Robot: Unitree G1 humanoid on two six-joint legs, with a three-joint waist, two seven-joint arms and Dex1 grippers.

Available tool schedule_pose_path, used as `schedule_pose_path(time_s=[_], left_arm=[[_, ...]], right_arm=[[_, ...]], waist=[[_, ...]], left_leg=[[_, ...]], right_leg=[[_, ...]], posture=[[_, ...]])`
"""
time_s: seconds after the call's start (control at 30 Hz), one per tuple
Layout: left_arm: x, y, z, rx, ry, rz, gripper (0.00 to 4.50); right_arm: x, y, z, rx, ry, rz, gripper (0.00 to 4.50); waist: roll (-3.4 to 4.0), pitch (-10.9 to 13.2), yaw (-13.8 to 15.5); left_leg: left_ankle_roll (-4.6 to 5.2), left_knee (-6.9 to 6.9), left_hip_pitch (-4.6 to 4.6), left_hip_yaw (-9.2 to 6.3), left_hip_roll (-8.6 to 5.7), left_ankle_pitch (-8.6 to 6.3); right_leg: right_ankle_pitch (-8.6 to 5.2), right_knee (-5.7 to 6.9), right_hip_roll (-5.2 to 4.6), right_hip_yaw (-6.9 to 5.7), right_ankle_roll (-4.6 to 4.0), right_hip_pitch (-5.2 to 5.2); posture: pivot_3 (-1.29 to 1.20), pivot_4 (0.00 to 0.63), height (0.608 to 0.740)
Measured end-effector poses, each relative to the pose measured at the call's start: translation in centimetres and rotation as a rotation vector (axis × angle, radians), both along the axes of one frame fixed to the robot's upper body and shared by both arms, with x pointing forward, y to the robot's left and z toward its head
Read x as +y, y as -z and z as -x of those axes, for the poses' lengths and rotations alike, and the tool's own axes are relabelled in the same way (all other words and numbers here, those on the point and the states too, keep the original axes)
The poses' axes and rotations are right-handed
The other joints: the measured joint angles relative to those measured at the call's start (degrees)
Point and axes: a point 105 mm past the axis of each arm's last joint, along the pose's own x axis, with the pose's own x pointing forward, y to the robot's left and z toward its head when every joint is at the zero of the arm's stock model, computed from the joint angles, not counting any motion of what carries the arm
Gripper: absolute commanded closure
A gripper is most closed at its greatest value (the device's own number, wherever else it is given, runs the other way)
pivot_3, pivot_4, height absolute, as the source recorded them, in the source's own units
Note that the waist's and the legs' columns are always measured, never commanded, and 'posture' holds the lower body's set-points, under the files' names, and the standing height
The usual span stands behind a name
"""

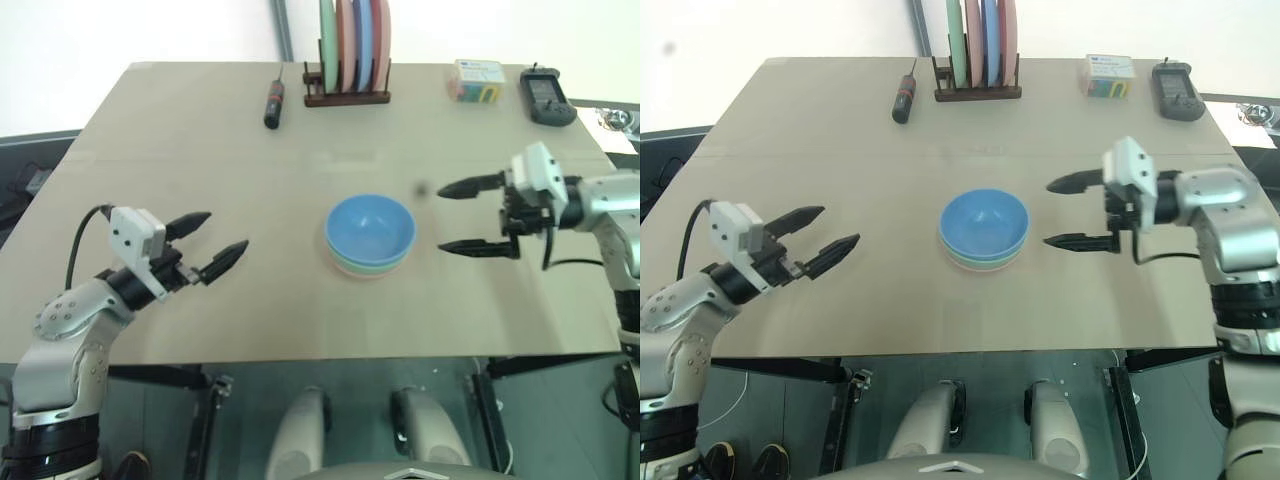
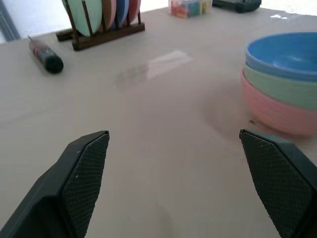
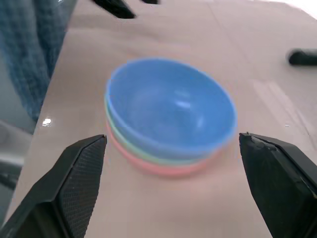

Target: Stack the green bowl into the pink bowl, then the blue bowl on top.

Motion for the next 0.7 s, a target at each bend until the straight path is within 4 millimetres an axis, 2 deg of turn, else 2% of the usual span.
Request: schedule_pose_path(time_s=[0.07, 0.17, 0.3, 0.43, 0.7], left_arm=[[-0.2, -0.2, 1.0, -0.005, 0.010, -0.004, 0.00], [-0.3, 0.2, 2.3, 0.021, 0.026, 0.001, 0.00], [-0.8, 0.6, 4.0, 0.052, 0.085, 0.004, 0.00], [-0.5, -0.1, 5.0, 0.045, 0.133, 0.011, 0.00], [-0.5, -1.7, 5.8, -0.009, 0.189, 0.015, 0.00]], right_arm=[[-2.0, 1.2, 0.4, 0.033, 0.078, -0.031, 0.03], [-3.7, 3.2, 1.1, 0.072, 0.141, -0.047, 0.03], [-6.1, 4.4, 1.7, 0.076, 0.198, -0.054, 0.03], [-7.7, 4.0, 2.1, 0.043, 0.214, -0.064, 0.03], [-8.6, 2.8, 2.8, 0.019, 0.174, -0.119, 0.03]], waist=[[-0.04, -0.03, -0.03], [-0.03, -0.02, -0.40], [-0.02, -0.02, -0.53], [-0.02, -0.02, -0.54], [-0.03, -0.03, -0.53]], left_leg=[[0.00, 0.01, 0.09, 0.03, 0.02, 0.00], [0.00, 0.08, 0.13, 0.13, 0.03, 0.00], [0.00, 0.19, 0.13, 0.19, 0.04, 0.00], [0.00, 0.23, 0.14, 0.21, 0.08, 0.00], [0.01, 0.24, 0.12, 0.24, 0.08, 0.00]], right_leg=[[-0.01, 0.01, 0.01, 0.02, -0.01, 0.07], [-0.11, 0.07, 0.02, 0.12, -0.14, 0.07], [-0.14, 0.11, 0.04, 0.19, -0.18, 0.07], [-0.15, 0.12, 0.09, 0.20, -0.16, 0.06], [-0.23, 0.10, 0.10, 0.24, -0.04, 0.06]], posture=[[0.00, 0.150, 0.740], [0.00, 0.150, 0.740], [0.00, 0.150, 0.740], [0.00, 0.150, 0.740], [0.00, 0.150, 0.740]])
